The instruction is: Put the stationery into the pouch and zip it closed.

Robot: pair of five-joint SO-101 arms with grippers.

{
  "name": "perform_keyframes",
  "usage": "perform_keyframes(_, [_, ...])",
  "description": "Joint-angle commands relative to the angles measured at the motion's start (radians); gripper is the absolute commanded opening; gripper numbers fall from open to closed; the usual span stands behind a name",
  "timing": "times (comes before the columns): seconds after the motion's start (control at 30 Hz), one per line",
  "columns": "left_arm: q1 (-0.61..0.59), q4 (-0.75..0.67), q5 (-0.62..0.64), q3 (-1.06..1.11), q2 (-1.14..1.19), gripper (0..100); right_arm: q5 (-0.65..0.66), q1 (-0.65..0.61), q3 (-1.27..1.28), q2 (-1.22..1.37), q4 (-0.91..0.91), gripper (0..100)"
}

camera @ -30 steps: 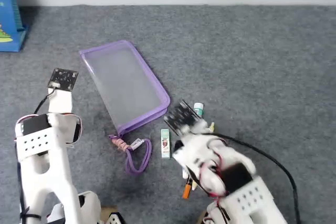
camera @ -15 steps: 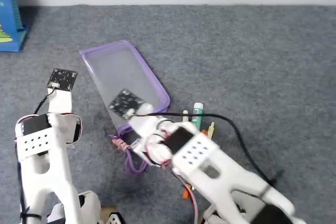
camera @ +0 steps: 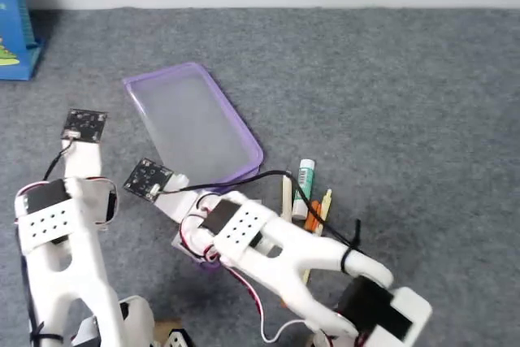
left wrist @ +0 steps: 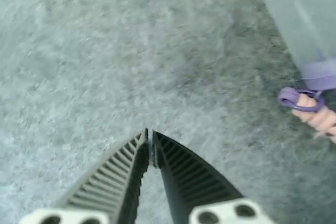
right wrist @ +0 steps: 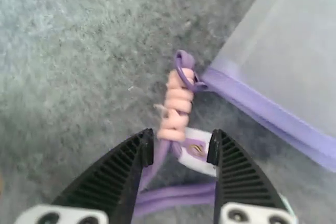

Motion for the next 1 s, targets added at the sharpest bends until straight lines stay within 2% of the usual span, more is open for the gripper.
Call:
perform_keyframes(0.0, [-0.04,-0.006,0.009,-0.01,-0.04,2,-0.064,-0.012,-0.058,0.015,-0.05,18.7])
perform_keyframes(0.3, [-0.054,-0.006,0.008,-0.008,-0.04,2,-0.081,0.008,-0.061,0.124,-0.077,18.4])
perform_keyframes(0.37, [-0.054,-0.006,0.008,-0.007,-0.04,2,-0.08,0.022,-0.063,0.13,-0.074,14.0])
perform_keyframes(0.47, [-0.054,-0.006,0.008,-0.005,-0.04,2,-0.078,0.047,-0.072,0.117,-0.071,0.2])
perform_keyframes(0.5, [-0.054,-0.006,0.008,-0.005,-0.04,2,-0.078,0.056,-0.072,0.108,-0.065,1.0])
perform_keyframes(0.87, [-0.049,-0.006,0.002,-0.005,-0.04,2,-0.078,0.067,-0.066,-0.216,0.213,0.8])
perform_keyframes(0.97, [-0.049,-0.002,-0.015,-0.005,-0.04,10,-0.078,0.07,-0.066,-0.308,0.274,0.8])
